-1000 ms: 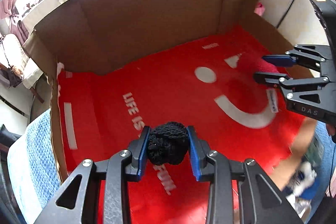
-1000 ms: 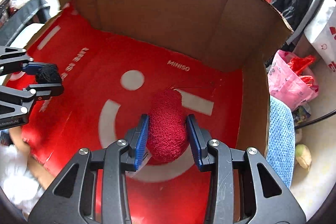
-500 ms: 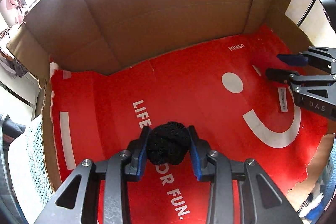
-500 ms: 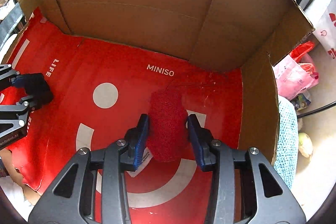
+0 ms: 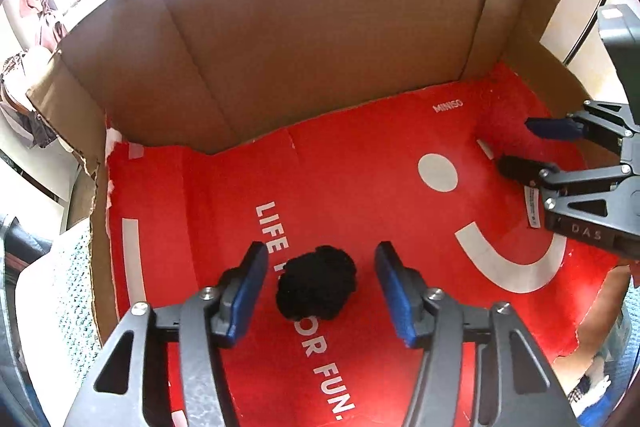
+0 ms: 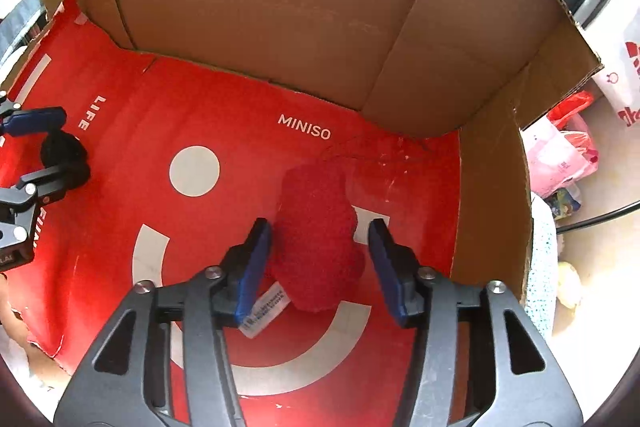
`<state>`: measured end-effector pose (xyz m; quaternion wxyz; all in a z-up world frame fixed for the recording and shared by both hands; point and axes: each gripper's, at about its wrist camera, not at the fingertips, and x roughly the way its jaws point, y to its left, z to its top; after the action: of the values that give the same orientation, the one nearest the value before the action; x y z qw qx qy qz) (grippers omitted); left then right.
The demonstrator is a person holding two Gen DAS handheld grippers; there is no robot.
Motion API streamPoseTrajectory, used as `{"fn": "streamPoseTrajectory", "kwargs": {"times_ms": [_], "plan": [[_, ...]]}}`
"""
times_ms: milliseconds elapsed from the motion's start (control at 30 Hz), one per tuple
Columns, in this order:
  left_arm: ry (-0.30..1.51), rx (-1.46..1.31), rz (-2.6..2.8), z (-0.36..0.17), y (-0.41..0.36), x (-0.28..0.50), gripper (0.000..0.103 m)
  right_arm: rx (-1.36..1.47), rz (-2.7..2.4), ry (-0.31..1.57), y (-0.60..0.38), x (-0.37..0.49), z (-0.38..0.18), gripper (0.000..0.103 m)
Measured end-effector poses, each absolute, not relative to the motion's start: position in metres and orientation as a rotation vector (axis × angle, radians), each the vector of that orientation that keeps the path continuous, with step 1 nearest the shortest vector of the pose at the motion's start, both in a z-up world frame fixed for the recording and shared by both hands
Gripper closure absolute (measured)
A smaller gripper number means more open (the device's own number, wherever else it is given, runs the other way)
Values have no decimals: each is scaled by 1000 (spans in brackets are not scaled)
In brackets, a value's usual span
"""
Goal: Organize soft objects
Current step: 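Open the left tool dropping the black ball while the right tool releases the sock, then withdraw both tools from the box back toward the remaining items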
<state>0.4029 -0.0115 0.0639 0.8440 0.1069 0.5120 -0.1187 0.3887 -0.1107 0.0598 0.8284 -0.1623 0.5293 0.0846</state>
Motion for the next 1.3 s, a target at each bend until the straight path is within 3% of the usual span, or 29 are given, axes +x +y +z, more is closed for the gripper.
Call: {"fn": "streamPoseTrajectory", "kwargs": {"times_ms": [200,367,533,667,1000,1133,1300], "plan": [[1043,224,-249,74,-11,394,23,-332,179,1086,-110,381,74,45],[979,207,-248,90,-9,374,17,-296,178,1033,-113,365,89,37],[899,182,-244,117,-8,347,7,-246,182,976,-125,347,116,36],[833,160,-238,139,-2,332,1,-222,175,910,-142,326,136,26],[631,121,-199,178,21,261,0,-168,187,687,-159,221,196,17],[546,117,-186,190,22,215,0,-180,186,583,-158,167,208,6],[488,68,-189,196,24,162,0,-204,216,518,-152,106,206,6]]}}
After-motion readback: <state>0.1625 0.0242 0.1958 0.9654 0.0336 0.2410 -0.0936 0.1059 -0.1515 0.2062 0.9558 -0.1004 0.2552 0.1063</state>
